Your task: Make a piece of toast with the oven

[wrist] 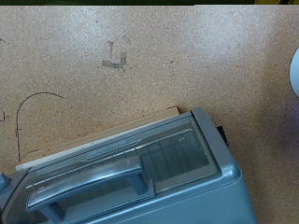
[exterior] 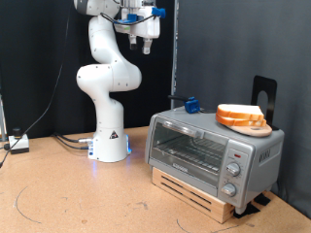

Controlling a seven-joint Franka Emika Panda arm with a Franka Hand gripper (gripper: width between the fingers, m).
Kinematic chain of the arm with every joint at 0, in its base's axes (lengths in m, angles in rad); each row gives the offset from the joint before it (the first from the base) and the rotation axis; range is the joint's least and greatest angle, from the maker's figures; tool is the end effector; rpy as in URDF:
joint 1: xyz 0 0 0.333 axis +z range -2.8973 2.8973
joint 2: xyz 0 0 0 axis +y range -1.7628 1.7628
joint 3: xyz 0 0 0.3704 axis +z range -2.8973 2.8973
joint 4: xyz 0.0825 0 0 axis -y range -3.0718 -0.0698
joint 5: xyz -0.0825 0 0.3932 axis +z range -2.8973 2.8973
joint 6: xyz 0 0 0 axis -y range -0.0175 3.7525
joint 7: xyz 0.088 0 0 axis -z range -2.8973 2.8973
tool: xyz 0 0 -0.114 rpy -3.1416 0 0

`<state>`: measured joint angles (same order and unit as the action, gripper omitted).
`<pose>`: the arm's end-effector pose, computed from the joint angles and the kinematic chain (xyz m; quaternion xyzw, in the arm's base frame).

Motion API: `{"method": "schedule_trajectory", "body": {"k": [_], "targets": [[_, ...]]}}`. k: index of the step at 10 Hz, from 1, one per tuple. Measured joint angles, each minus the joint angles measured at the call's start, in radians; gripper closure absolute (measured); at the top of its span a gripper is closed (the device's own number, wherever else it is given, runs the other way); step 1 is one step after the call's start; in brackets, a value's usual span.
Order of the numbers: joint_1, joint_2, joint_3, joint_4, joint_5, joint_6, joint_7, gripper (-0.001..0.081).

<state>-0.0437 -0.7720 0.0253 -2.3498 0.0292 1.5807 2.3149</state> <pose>0.2830 0.0012 0.6218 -0.3898 0.9209 0.0047 0.0036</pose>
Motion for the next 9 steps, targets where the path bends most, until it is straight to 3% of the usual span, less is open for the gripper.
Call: {"method": "schedule_trajectory", "body": {"k": [1,4,5,6,7,9], "targets": [[0.006,0.004,0.000,0.007,0.008,-0.024,-0.056,-0.0001],[0.092,0.007,-0.001,0.046,0.015,-0.056,-0.352,-0.0001],[0.111,0.010,-0.001,0.044,-0.010,-0.031,-0.454,-0.0001],[0.119,0.020,-0.002,0.036,-0.029,-0.004,-0.546,-0.0001],[0.114,0.020,-0.001,0.036,-0.020,-0.006,-0.507,-0.0001],[0.150,0.020,-0.048,0.028,0.010,0.013,-0.725,-0.0001]]}}
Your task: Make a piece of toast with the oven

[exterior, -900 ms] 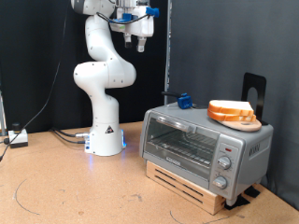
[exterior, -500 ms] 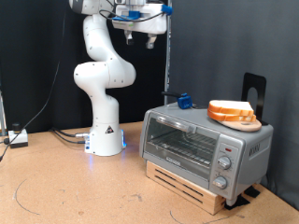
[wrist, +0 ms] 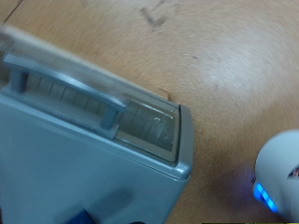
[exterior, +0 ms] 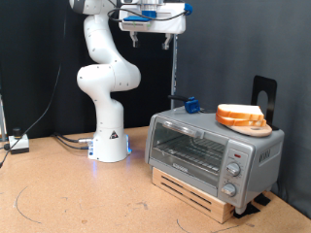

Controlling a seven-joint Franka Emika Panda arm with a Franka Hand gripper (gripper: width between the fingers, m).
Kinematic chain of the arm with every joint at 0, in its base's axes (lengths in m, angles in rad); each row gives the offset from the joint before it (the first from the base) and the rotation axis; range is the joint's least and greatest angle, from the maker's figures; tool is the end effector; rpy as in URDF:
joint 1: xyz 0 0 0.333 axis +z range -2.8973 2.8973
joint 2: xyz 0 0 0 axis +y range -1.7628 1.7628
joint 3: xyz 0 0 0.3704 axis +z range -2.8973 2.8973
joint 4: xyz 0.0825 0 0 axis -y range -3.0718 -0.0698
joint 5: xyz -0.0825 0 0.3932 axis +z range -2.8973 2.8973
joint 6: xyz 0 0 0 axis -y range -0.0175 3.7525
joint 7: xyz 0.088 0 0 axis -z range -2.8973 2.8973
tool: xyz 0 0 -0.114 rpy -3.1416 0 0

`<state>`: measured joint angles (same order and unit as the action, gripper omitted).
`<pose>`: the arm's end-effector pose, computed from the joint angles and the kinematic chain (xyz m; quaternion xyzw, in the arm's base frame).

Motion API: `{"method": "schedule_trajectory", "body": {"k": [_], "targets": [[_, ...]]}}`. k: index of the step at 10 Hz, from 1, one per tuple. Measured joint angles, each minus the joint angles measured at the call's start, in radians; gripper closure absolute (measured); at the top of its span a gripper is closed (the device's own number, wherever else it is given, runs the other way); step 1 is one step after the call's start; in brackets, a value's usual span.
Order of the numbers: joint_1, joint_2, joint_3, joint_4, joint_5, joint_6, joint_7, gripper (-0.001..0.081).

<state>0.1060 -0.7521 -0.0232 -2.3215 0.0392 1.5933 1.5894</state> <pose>0.2899 0.0255 0.6311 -0.7310 0.6817 0.0125 0.0272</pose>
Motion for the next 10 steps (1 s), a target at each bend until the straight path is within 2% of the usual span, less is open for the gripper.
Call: {"method": "schedule_trajectory", "body": {"k": [2,3,4,5,7,8,10], "targets": [[0.042,0.037,-0.076,-0.018,0.009,0.098,-0.264,-0.0001],[0.074,0.063,-0.100,-0.013,0.010,0.122,-0.355,-0.0001],[0.069,0.061,-0.097,-0.014,0.010,0.122,-0.323,-0.0001],[0.083,0.050,-0.111,-0.022,0.057,0.141,-0.401,-0.0001],[0.130,0.011,-0.181,-0.056,0.114,0.168,-0.641,-0.0001],[0.152,0.005,-0.217,-0.079,0.123,0.210,-0.768,-0.0001],[0.192,0.023,-0.257,-0.136,0.122,0.389,-0.978,-0.0001]]}}
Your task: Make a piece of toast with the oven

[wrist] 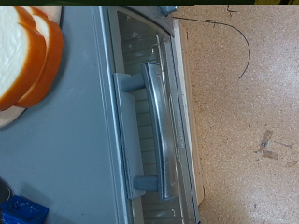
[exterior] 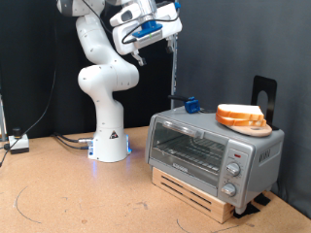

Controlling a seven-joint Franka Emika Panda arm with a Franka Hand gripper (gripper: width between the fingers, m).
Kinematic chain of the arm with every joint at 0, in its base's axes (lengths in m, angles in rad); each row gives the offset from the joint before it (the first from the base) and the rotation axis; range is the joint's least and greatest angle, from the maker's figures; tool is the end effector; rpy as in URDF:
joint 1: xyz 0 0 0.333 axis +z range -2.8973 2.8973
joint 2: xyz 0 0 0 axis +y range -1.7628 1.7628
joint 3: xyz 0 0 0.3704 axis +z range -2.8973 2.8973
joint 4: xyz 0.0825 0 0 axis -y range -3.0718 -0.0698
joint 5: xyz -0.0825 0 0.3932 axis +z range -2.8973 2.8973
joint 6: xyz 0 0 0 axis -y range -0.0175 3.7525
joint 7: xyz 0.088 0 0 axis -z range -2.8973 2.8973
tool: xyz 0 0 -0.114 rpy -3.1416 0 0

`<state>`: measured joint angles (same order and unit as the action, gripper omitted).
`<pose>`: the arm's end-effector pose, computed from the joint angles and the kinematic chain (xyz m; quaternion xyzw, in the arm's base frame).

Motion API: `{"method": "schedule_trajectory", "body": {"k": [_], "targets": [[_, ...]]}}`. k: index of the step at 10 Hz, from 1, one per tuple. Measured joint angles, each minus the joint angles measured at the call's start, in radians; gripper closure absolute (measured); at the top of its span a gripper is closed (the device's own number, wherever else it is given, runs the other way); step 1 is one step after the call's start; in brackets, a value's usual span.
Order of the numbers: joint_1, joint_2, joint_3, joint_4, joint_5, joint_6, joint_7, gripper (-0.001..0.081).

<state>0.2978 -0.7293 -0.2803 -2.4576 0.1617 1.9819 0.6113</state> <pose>0.3369 -0.0074 0.5877 -0.9362 0.2868 -0.0492 0.1973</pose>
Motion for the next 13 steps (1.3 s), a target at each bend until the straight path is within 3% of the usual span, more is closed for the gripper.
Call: {"method": "schedule_trajectory", "body": {"k": [1,2,5,6,9,13], "targets": [[-0.005,-0.001,0.002,0.003,0.001,-0.023,0.039,-0.0001],[0.011,-0.004,-0.018,0.008,0.027,-0.077,-0.042,-0.0001],[0.098,0.008,-0.163,0.015,0.082,-0.204,-0.358,-0.0001],[0.103,0.030,-0.186,0.016,0.087,-0.207,-0.356,-0.0001],[0.069,0.099,-0.180,-0.007,0.072,-0.131,-0.218,-0.0001],[0.064,0.127,-0.182,-0.032,0.062,-0.120,-0.215,-0.0001]]}}
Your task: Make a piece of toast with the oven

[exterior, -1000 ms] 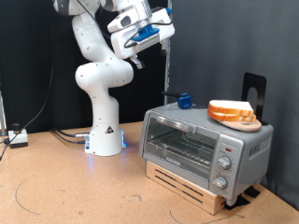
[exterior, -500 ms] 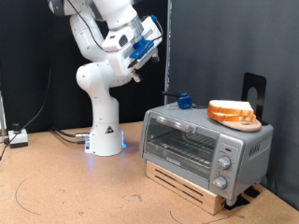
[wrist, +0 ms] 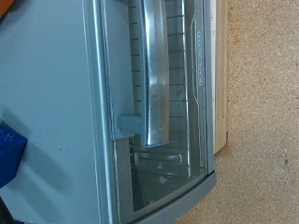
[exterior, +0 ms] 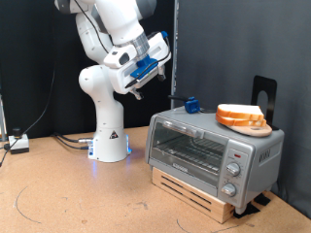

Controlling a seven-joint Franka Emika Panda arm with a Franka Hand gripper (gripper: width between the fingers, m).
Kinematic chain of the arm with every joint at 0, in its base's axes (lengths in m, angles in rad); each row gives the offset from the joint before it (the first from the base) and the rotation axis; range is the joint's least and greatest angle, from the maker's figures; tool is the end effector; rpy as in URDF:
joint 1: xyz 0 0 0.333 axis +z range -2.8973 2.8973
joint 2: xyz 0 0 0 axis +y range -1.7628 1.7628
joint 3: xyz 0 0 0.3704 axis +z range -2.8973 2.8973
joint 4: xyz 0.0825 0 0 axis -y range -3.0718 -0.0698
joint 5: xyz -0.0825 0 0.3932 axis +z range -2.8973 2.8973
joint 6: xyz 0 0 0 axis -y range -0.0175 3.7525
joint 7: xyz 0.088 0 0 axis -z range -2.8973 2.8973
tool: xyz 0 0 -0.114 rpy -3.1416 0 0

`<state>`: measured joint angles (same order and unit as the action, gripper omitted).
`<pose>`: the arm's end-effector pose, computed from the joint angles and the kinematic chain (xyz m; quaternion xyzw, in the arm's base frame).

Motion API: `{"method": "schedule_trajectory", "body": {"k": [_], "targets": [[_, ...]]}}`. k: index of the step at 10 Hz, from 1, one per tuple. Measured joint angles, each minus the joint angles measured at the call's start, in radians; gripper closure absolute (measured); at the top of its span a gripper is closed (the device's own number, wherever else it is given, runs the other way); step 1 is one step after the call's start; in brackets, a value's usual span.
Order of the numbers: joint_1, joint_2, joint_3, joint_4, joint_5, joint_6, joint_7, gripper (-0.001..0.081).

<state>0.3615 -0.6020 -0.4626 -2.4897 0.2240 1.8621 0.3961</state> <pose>0.3518 -0.0365 0.5080 -0.9431 0.2350 0.0838 0.2198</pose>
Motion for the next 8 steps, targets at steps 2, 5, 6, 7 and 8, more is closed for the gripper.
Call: {"method": "schedule_trajectory", "body": {"k": [2,5,6,7,8], "targets": [[0.007,-0.001,-0.012,0.004,0.043,-0.031,-0.023,-0.0001],[0.013,0.003,-0.024,-0.040,0.090,-0.018,-0.038,-0.0001],[0.012,0.010,-0.015,-0.077,0.079,0.027,-0.030,-0.0001],[0.012,0.025,-0.004,-0.111,0.069,0.067,-0.015,-0.0001],[0.013,0.045,0.006,-0.139,0.067,0.108,-0.009,-0.0001]]}}
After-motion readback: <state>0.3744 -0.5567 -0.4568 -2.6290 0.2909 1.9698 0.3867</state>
